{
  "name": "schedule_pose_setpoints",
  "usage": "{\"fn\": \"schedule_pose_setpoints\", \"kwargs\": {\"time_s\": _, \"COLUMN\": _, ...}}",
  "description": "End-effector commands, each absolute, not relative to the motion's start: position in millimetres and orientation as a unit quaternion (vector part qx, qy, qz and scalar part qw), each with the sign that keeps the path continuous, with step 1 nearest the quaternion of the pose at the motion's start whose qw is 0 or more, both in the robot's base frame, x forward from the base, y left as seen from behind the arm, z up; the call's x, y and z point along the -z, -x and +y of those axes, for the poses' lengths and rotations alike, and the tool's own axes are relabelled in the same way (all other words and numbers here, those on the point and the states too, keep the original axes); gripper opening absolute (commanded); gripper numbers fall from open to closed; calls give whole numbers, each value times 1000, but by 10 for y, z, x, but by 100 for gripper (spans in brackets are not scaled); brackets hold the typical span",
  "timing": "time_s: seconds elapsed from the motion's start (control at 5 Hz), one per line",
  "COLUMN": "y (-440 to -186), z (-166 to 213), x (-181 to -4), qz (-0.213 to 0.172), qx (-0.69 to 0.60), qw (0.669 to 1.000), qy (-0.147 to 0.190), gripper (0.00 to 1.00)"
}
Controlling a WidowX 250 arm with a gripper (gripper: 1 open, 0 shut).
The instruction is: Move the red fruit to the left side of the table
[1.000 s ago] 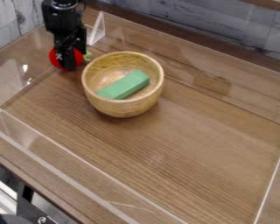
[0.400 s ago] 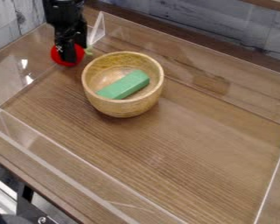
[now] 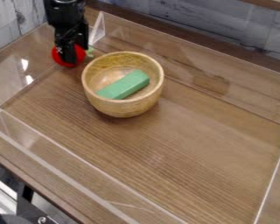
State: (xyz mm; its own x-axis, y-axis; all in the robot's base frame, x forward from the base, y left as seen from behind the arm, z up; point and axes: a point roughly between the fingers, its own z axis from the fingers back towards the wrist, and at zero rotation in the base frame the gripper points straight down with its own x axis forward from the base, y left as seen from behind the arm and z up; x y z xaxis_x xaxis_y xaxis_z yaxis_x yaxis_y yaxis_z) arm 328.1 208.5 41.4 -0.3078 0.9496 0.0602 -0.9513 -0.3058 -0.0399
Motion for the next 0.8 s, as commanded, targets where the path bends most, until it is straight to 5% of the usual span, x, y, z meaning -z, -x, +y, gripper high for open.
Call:
{"fn": "schedule_pose_setpoints", "kwargs": {"time_s": 0.0, "y": -3313, "z": 2018, "x": -471, "qz": -52, "qx": -819, "qw": 572, "qy": -8, "gripper": 100}}
{"fn": "schedule_pose_setpoints", "kwargs": {"time_s": 0.2, "y": -3308, "z": 1935, "x": -373, "qz": -48, "qx": -832, "qw": 553, "qy": -10, "gripper": 100}}
{"fn": "schedule_pose_setpoints", "kwargs": {"time_s": 0.6, "y": -3321, "z": 1902, "x": -371, "qz": -41, "qx": -812, "qw": 582, "qy": -11, "gripper": 100}}
